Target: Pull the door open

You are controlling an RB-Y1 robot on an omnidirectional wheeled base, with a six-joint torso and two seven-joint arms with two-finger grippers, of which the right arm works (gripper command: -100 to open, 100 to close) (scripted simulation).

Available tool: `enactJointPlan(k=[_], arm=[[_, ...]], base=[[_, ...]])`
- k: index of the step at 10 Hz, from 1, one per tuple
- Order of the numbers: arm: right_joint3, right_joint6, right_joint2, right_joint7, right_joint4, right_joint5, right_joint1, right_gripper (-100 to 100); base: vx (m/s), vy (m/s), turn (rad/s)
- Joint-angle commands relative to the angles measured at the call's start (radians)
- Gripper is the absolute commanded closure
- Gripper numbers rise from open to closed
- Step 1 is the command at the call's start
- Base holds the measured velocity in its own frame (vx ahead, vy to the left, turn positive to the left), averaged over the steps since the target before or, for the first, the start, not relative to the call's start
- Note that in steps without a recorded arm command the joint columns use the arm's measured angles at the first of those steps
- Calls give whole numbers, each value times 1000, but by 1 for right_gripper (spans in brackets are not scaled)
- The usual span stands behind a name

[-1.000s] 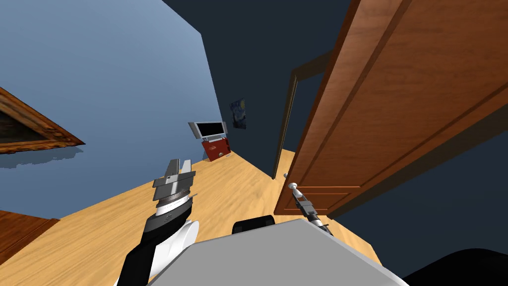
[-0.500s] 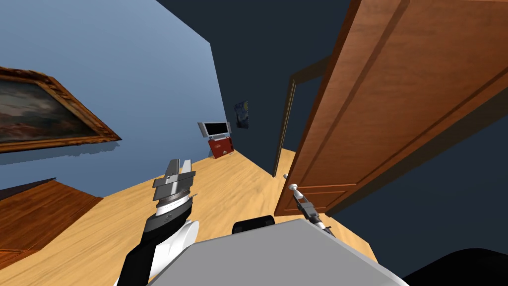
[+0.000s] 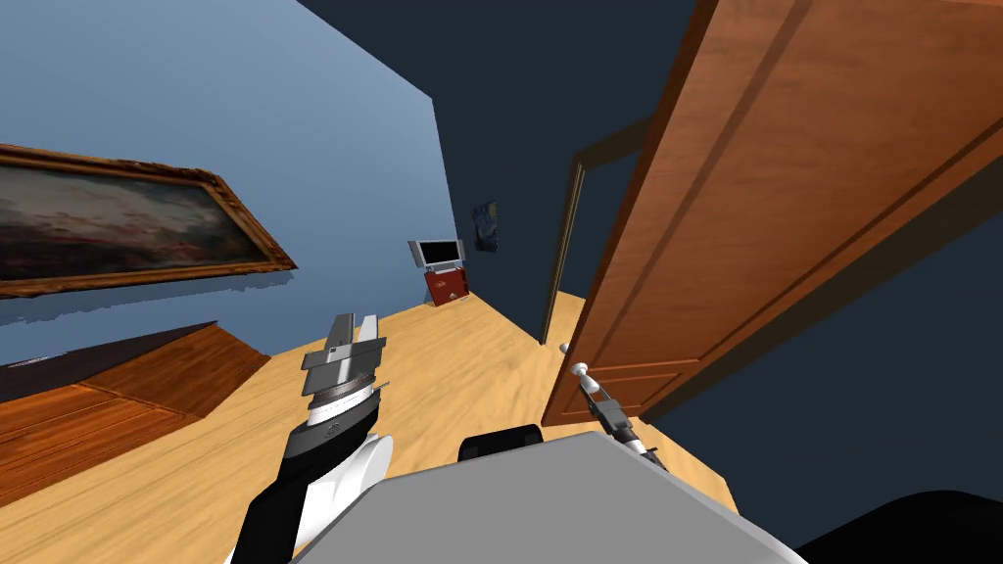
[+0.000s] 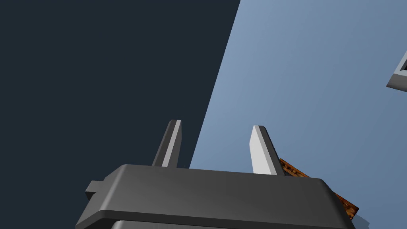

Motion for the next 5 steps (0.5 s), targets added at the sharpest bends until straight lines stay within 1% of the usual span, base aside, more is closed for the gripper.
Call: enactJointPlan(k=[1, 3, 4, 5], arm=[[7, -14, -3, -10, 10, 5, -1, 100], [13, -25, -7, -20, 20, 10, -5, 100], [13, -17, -5, -16, 18, 9, -4, 100], [24, -37, -7, -27, 35, 15, -1, 100]], base=[[-197, -64, 116], [-180, -43, 102], [-71, -20, 26], [-112, -14, 120]])
